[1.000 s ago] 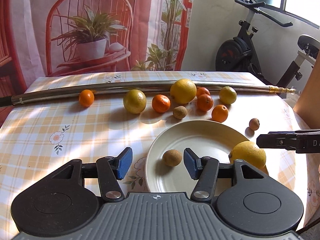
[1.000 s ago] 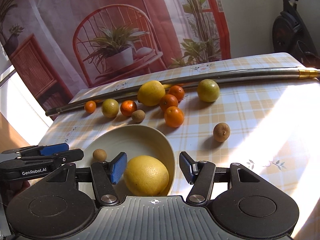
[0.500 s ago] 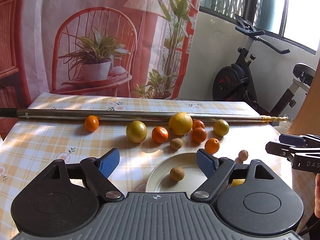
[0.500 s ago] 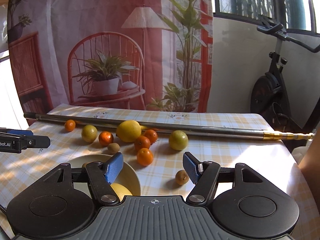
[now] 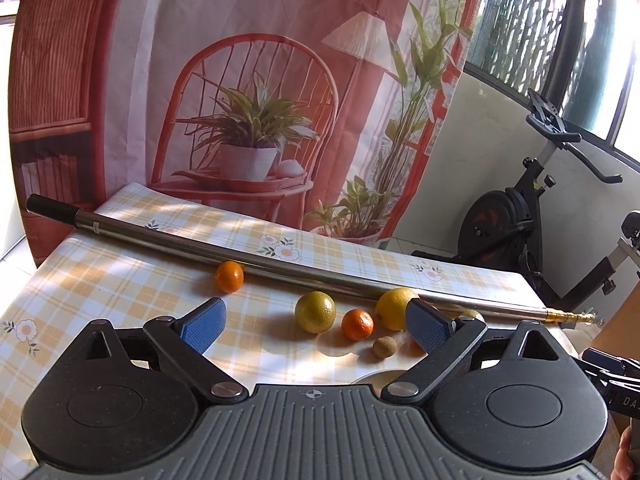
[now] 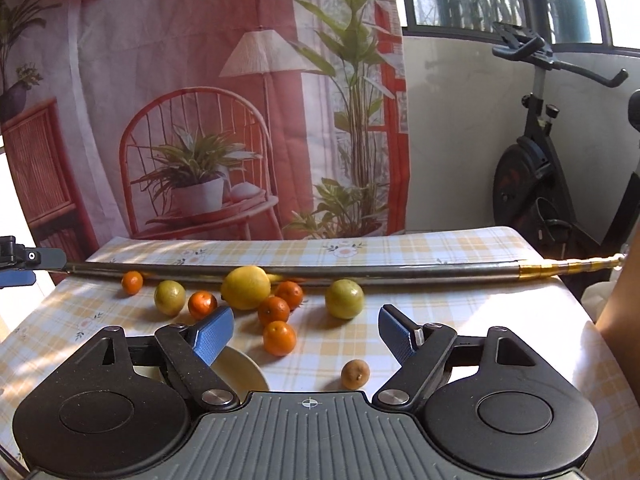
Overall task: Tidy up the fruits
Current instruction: 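Move the left gripper to a second brown kiwi and close on it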
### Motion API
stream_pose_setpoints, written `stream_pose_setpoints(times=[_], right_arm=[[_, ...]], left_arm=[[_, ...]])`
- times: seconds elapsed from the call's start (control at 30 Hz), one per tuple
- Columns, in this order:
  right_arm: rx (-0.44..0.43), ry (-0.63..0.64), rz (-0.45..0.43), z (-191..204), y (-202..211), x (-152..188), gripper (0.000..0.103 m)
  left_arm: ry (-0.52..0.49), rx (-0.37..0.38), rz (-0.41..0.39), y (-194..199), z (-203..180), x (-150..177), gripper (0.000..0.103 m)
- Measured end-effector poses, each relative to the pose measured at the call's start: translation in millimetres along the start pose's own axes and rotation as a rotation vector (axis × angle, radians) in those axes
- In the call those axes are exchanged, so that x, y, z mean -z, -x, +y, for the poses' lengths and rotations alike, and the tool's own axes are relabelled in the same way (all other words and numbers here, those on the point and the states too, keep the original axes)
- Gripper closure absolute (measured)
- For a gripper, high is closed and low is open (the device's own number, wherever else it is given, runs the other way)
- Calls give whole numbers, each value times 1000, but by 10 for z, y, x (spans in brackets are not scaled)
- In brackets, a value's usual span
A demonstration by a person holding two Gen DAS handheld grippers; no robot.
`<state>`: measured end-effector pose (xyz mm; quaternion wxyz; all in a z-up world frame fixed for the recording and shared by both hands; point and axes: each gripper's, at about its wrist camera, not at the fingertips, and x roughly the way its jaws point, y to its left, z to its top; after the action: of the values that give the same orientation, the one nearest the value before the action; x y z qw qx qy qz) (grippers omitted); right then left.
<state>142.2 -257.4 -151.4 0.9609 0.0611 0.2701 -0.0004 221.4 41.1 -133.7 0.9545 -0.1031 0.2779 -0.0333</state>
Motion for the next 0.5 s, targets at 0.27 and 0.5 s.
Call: stream_pose_setpoints(times=[0.27, 0.5], right_arm=[[39, -42, 47, -84, -189, -9, 26], [66, -47, 55, -70, -351, -76, 26]], left_arm=[[-110, 42, 12, -112, -16, -43, 6], [-220, 93, 54, -382, -166, -85, 7]])
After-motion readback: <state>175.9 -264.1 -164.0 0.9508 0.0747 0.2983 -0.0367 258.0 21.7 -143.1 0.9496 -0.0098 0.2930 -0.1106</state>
